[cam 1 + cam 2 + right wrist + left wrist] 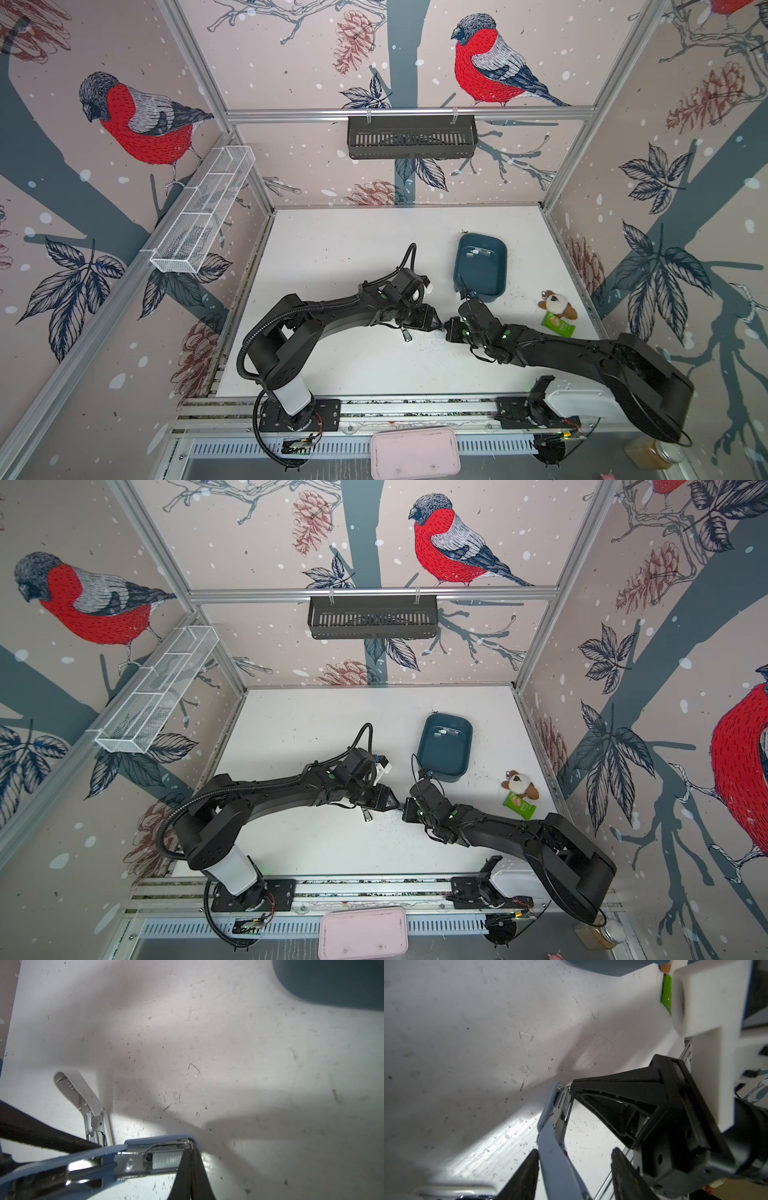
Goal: Load the staples into the stapler
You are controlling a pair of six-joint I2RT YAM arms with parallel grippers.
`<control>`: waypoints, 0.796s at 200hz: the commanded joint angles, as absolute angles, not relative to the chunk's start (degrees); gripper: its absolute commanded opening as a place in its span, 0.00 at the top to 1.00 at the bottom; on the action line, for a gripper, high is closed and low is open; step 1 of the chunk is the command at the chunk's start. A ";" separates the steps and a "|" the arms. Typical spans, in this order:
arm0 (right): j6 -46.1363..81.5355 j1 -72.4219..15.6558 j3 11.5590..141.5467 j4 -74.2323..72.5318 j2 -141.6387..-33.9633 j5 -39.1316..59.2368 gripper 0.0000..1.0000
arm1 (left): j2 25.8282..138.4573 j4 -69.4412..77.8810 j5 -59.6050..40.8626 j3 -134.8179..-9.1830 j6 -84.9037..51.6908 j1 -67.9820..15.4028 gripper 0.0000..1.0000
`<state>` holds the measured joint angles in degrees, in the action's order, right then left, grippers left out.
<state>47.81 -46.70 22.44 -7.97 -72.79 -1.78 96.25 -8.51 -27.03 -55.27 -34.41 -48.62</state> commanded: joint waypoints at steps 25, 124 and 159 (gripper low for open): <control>46.59 -47.92 24.14 -6.39 -74.26 -5.56 0.95 | 95.09 -12.55 -23.48 -55.55 -33.66 -48.71 0.41; 46.58 -51.15 27.49 -3.26 -78.66 -10.83 0.95 | 94.57 -17.68 -23.33 -55.75 -34.02 -48.41 0.45; 46.50 -51.76 28.03 -2.64 -79.29 -12.24 0.96 | 92.98 -16.82 -24.97 -54.46 -34.98 -47.23 0.46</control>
